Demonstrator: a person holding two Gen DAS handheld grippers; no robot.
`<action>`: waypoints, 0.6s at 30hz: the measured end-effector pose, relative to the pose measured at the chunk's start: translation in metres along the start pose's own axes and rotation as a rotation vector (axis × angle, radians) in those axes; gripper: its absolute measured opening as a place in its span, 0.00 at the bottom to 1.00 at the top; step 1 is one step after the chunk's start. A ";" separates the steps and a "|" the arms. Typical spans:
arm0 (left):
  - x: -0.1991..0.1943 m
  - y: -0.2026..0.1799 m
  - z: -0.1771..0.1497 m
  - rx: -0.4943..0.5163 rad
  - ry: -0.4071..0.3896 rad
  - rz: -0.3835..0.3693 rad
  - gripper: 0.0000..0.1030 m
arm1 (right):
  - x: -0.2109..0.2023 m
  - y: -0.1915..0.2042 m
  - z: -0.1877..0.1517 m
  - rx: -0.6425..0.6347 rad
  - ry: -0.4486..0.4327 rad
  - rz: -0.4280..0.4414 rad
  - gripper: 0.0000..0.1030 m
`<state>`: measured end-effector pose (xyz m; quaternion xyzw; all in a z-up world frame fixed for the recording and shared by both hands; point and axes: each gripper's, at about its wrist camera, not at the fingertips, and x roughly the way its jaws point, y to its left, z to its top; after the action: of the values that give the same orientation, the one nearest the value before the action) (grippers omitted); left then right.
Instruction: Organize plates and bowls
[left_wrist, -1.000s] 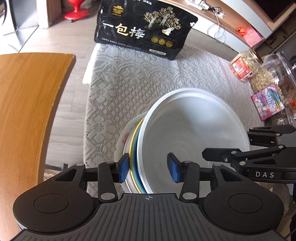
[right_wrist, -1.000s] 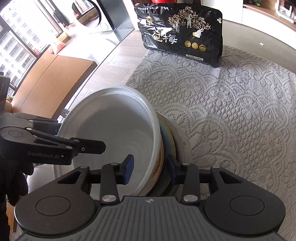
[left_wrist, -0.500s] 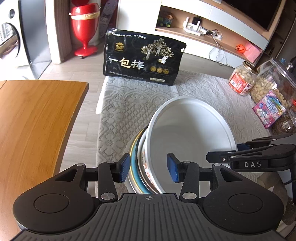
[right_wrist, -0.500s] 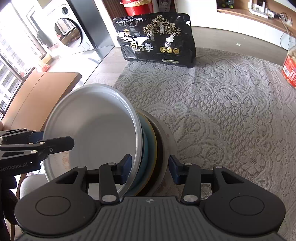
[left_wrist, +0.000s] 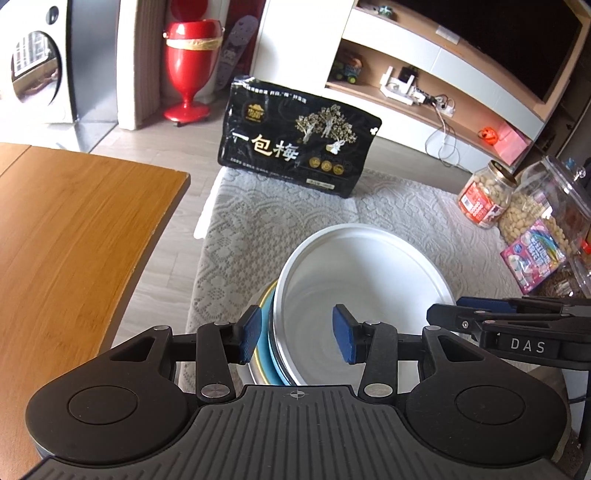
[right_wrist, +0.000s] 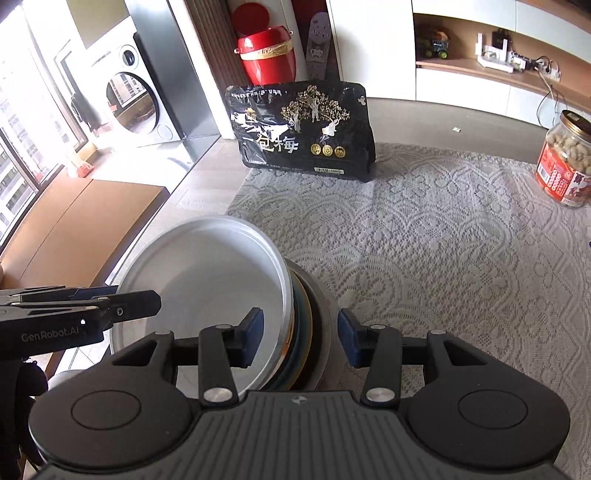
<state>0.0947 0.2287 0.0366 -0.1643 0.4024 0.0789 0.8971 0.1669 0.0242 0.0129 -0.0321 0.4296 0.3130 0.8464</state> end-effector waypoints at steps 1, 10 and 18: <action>-0.008 -0.001 -0.003 -0.002 -0.027 -0.006 0.44 | -0.007 0.000 -0.004 0.001 -0.016 0.007 0.43; -0.070 -0.041 -0.111 0.035 -0.265 -0.010 0.13 | -0.062 0.013 -0.103 -0.061 -0.208 -0.018 0.52; -0.079 -0.082 -0.187 0.099 -0.263 0.199 0.13 | -0.073 0.009 -0.179 -0.014 -0.213 -0.067 0.52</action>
<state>-0.0657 0.0847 -0.0016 -0.0675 0.2992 0.1683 0.9368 0.0032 -0.0634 -0.0431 -0.0190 0.3337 0.2892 0.8970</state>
